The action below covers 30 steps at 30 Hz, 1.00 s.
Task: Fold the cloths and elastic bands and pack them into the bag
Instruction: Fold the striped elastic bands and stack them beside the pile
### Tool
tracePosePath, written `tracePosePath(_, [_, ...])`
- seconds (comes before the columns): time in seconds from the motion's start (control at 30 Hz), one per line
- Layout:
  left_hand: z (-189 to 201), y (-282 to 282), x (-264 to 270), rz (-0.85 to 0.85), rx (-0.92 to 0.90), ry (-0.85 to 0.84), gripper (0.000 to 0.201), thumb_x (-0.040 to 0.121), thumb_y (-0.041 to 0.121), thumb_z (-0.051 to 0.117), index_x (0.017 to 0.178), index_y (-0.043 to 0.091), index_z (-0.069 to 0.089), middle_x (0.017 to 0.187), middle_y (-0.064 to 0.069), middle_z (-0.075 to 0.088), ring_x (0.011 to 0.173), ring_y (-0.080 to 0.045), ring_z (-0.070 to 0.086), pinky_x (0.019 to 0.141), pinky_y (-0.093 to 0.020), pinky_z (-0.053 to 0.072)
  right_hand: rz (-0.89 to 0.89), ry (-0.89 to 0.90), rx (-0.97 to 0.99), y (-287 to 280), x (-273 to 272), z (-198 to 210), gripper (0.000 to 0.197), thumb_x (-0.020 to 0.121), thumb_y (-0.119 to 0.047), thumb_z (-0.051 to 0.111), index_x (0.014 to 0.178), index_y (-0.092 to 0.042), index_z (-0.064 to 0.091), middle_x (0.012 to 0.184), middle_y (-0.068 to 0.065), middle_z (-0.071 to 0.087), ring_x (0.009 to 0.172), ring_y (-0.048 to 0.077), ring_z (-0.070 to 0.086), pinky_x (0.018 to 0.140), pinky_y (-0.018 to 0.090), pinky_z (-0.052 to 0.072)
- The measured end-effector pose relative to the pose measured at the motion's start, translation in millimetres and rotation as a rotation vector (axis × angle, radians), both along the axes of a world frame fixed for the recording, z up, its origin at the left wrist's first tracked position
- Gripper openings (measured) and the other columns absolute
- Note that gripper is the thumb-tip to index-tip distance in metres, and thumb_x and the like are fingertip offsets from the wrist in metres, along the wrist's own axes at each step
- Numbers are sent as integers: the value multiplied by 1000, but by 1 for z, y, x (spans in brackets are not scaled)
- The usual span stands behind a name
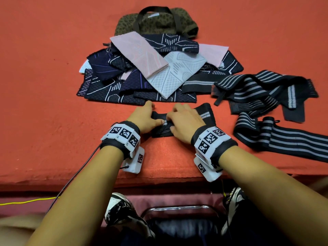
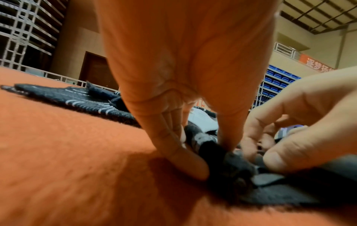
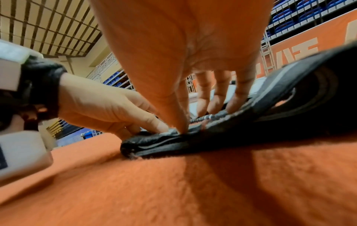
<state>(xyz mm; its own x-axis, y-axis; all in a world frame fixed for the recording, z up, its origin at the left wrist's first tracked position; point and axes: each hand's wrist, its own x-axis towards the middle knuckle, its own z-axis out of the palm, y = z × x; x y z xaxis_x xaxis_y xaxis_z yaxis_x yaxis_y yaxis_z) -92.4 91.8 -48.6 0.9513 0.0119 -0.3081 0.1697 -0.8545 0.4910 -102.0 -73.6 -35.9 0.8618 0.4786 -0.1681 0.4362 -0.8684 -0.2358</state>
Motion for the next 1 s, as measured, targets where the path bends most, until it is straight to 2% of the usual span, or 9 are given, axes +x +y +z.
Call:
tracePosePath(0.13, [-2, 5, 3, 31, -70, 17, 58, 82, 34, 77, 126, 12, 44, 78, 7, 51, 71, -11, 50, 55, -20, 33, 31, 2, -23, 6, -12, -3, 35, 93, -24, 53, 126, -14, 53, 126, 7, 43, 118, 27, 41, 87, 39, 42])
tracePosePath(0.27, [8, 33, 8, 119, -108, 28, 57, 73, 31, 86, 111, 14, 47, 75, 3, 54, 70, -16, 52, 58, -29, 38, 17, 36, 5, 7, -13, -3, 41, 93, -28, 54, 132, -17, 49, 127, 6, 41, 119, 27, 41, 84, 41, 44])
tracePosePath(0.4, [17, 44, 6, 159, -113, -11, 54, 73, 27, 86, 110, 11, 49, 75, 3, 55, 63, -11, 50, 52, -20, 39, 38, 33, -18, 15, -23, -6, 44, 92, -26, 54, 135, -18, 47, 127, 7, 39, 118, 28, 39, 89, 42, 41])
tracePosePath(0.5, [19, 32, 3, 131, -64, -53, 48, 76, 27, 82, 109, 11, 51, 76, 5, 55, 66, -8, 50, 54, -21, 37, 3, 36, -81, 20, -29, -8, 49, 91, -24, 56, 138, -20, 42, 127, 12, 40, 119, 32, 39, 93, 46, 40])
tracePosePath(0.6, [24, 16, 2, 111, -133, -64, 39, 80, 25, 76, 107, 13, 51, 76, 5, 55, 65, -8, 51, 52, -21, 37, -1, 96, -61, 19, -25, -3, 53, 90, -24, 56, 140, -20, 39, 128, 12, 44, 122, 32, 42, 93, 48, 42])
tracePosePath(0.67, [28, 3, 2, 89, -193, -59, 33, 82, 28, 72, 106, 17, 52, 76, 4, 57, 65, -11, 54, 53, -24, 42, -16, 169, -23, 16, -17, 4, 47, 89, -21, 54, 135, -17, 46, 125, 12, 50, 119, 32, 47, 91, 44, 45])
tracePosePath(0.77, [32, -14, 1, 37, -289, -24, 17, 85, 32, 68, 89, 20, 57, 73, 1, 58, 61, -17, 60, 53, -28, 53, -62, 271, 24, 5, 1, 17, 27, 89, -20, 50, 112, -13, 62, 110, 14, 64, 102, 33, 60, 76, 32, 46])
tracePosePath(0.9, [29, -27, -2, -3, -446, 102, 28, 91, 46, 65, 93, 18, 63, 77, 1, 63, 64, -15, 62, 61, -35, 61, -263, 316, 93, -17, 25, 16, 24, 92, -22, 46, 93, -8, 65, 88, 11, 65, 84, 30, 64, 61, 25, 41])
tracePosePath(1.0, [27, -35, -4, -1, -529, 128, 38, 98, 51, 50, 81, 17, 58, 69, 1, 52, 63, -14, 53, 65, -39, 61, -427, 325, 251, -24, 31, 14, 45, 96, -40, 35, 100, -7, 65, 97, 18, 69, 85, 34, 66, 76, 38, 55])
